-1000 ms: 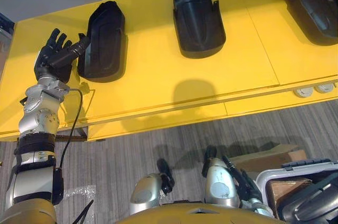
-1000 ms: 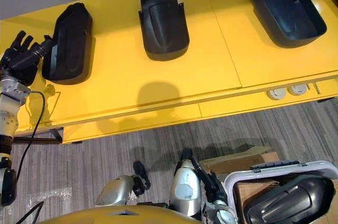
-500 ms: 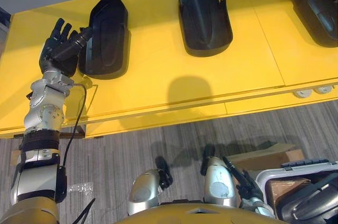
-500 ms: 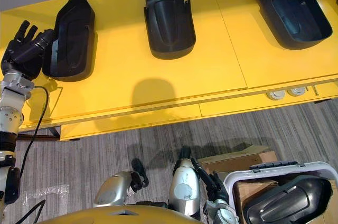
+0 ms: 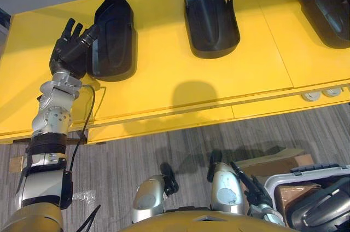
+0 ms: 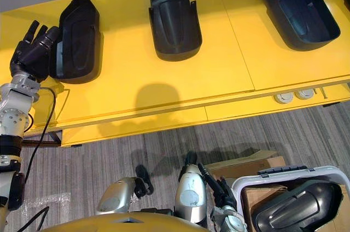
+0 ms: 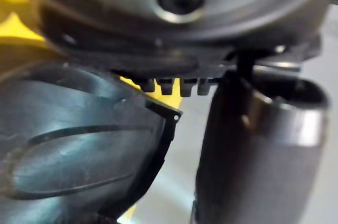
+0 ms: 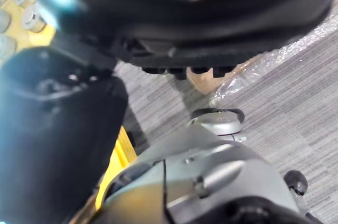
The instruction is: Walk over and take three plastic housings, then place them on the shelf
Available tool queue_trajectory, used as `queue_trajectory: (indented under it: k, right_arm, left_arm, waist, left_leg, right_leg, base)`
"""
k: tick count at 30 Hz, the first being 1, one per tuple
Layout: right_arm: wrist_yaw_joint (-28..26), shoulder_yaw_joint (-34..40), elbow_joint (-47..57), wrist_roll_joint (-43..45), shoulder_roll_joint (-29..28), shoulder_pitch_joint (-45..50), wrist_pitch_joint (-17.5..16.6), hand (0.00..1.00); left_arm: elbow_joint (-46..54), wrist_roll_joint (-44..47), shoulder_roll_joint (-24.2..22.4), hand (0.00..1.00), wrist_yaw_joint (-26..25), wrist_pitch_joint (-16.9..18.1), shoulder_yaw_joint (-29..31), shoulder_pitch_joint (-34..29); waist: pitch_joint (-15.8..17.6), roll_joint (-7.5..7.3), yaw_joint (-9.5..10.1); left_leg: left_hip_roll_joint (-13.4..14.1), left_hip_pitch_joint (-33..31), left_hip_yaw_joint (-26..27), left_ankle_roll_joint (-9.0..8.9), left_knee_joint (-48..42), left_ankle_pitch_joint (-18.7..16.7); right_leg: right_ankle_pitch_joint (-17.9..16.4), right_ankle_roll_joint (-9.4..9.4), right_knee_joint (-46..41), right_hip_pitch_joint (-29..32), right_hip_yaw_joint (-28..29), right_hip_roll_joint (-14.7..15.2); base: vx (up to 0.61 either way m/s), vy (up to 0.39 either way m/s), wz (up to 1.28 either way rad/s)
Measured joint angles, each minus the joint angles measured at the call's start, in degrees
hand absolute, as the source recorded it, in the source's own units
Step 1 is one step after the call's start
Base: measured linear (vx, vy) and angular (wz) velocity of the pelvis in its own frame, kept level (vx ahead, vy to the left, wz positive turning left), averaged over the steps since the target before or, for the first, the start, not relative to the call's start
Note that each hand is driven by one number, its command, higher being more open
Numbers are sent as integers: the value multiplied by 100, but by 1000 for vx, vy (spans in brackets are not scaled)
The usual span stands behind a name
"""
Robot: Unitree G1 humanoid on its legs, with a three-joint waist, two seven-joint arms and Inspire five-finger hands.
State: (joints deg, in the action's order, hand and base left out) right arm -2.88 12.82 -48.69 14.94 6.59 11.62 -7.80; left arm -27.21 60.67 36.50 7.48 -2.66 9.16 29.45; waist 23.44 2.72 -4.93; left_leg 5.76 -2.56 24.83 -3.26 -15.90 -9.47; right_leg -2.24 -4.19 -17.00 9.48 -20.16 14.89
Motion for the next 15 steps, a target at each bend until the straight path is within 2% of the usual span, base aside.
queue_trajectory:
  k: [15]
  right_arm:
    - [117,-110,7,20,2,-7,138,100]
  left_arm:
    - [44,5,-34,100,-214,-12,-265,255]
  waist:
    - [12,-57,-12]
  left_leg:
    - [32,0,11,10,-89,-51]
  right_leg:
    - [21,-8,25,-37,1,1]
  base:
    - [-1,-1,0]
